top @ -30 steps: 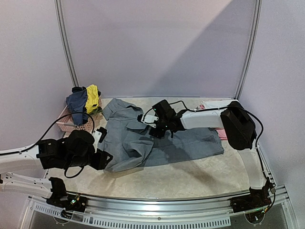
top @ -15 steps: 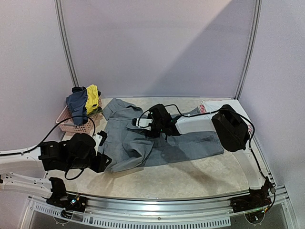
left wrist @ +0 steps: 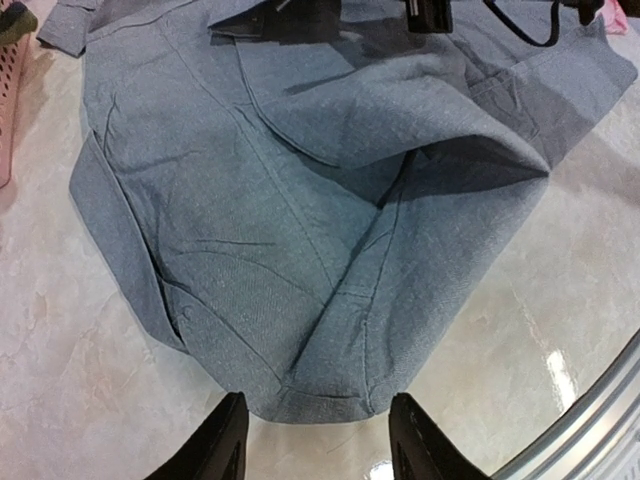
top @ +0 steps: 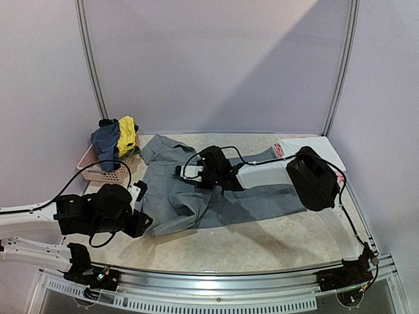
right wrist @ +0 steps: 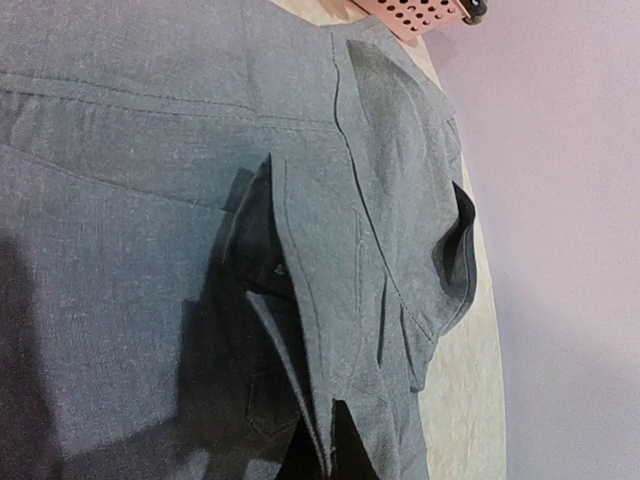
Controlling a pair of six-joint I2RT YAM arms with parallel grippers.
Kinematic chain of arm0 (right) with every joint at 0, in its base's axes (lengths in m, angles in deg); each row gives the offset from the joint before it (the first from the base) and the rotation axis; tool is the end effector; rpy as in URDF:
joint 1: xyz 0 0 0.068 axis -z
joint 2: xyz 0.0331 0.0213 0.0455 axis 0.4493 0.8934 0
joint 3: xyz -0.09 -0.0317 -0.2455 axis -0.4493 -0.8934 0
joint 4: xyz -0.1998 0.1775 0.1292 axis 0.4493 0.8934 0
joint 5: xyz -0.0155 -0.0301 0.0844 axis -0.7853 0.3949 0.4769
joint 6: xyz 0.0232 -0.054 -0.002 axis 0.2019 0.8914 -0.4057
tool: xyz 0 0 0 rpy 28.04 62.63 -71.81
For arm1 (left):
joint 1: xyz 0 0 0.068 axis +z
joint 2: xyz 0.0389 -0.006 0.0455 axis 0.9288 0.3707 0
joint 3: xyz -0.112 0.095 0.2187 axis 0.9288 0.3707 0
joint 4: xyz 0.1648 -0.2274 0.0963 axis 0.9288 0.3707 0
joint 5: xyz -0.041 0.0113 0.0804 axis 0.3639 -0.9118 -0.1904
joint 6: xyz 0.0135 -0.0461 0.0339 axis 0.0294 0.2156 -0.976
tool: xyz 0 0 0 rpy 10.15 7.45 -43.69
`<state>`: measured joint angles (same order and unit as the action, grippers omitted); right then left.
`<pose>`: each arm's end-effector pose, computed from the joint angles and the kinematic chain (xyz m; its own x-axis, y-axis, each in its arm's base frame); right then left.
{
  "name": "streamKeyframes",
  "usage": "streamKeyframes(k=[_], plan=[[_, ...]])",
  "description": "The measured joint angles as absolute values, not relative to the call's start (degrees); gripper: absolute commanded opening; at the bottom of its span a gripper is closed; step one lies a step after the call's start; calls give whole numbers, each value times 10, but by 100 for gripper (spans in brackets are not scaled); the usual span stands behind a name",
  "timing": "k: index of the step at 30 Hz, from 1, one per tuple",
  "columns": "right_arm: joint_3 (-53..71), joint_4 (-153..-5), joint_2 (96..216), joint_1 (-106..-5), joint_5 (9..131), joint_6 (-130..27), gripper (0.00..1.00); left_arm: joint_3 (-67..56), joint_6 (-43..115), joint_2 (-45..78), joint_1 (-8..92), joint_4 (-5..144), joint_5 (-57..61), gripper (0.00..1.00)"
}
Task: Fold and stack the mixed laundry pile
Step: Adjust the 1/3-folded shirt at the center of the board.
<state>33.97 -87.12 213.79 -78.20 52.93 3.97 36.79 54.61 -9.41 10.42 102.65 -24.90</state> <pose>0.3600 0.4414 0.0923 0.3022 -0.8127 -0.4982 -0.6922 0.1722 -0.7008 0.1257 -0.1741 0.1794 -0.7062 0.2299 -0.6696 0.3923 0.9144 -0.0998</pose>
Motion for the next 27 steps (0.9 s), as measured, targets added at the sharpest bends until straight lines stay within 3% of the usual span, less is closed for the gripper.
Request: streamKeyframes(k=[12, 17, 27], plan=[[330, -871, 2118, -801, 521, 11, 0, 368, 549, -82, 104, 1025, -244, 55], [315, -845, 2045, -811, 522, -48, 0, 375, 546, -66, 104, 1005, -222, 64], [310, -820, 1859, -825, 511, -199, 0, 388, 519, -6, 103, 925, -168, 71]])
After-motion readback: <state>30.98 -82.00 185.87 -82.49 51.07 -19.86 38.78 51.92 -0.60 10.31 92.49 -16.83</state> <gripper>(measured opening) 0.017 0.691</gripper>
